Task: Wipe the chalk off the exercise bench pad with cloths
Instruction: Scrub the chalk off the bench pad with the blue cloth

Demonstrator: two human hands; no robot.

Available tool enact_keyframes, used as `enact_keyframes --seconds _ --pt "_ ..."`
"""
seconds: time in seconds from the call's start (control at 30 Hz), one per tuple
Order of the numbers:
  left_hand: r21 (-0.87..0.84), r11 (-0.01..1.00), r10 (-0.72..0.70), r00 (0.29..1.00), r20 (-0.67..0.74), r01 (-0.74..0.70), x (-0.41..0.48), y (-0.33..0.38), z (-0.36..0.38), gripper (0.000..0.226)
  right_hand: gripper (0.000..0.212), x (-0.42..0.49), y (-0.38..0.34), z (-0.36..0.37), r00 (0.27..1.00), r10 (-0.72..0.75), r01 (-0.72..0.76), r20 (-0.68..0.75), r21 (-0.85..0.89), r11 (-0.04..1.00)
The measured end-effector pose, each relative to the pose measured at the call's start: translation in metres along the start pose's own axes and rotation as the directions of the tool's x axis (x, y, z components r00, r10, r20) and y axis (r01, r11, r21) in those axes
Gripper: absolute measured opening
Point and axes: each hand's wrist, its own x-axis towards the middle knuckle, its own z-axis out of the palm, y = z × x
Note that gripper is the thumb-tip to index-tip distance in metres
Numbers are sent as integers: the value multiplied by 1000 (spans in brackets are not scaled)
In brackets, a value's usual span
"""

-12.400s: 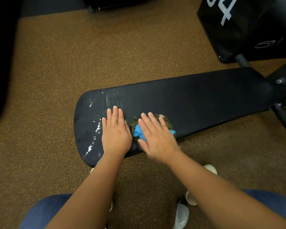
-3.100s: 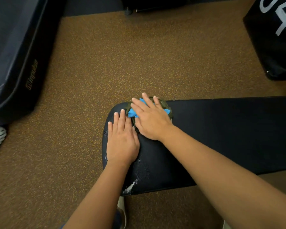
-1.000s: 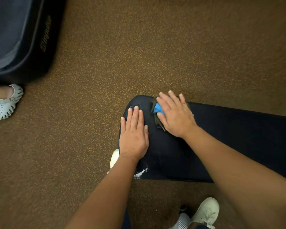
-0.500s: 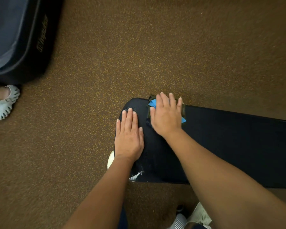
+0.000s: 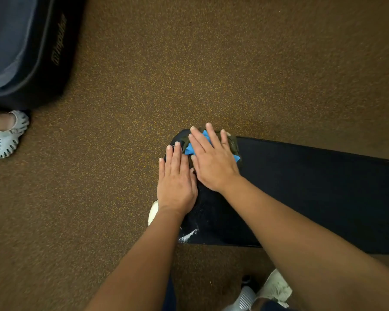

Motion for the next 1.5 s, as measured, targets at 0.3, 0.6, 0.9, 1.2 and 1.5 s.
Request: enact_keyframes --seconds 0.3,0.6,0.9,1.2,1.5 --pt "2 1000 8 1000 14 -8 -2 0 -2 60 56 24 -3 -8 991 135 -135 5 30 990" --pt "-22 1000 -2 1000 0 2 -11 -6 -1 57 54 16 24 -10 999 47 -47 -13 0 999" --pt "-23 1000 -4 1000 -11 4 -14 -9 1 57 59 -15 33 0 982 -187 187 3 -70 980" --pt "-24 1000 6 1000 -5 -6 -16 -10 -1 58 56 -28 10 7 984 -176 176 11 -38 984" --pt "-61 998 5 1000 -7 -5 -15 -11 1 57 57 -14 -24 6 997 77 -78 16 48 996"
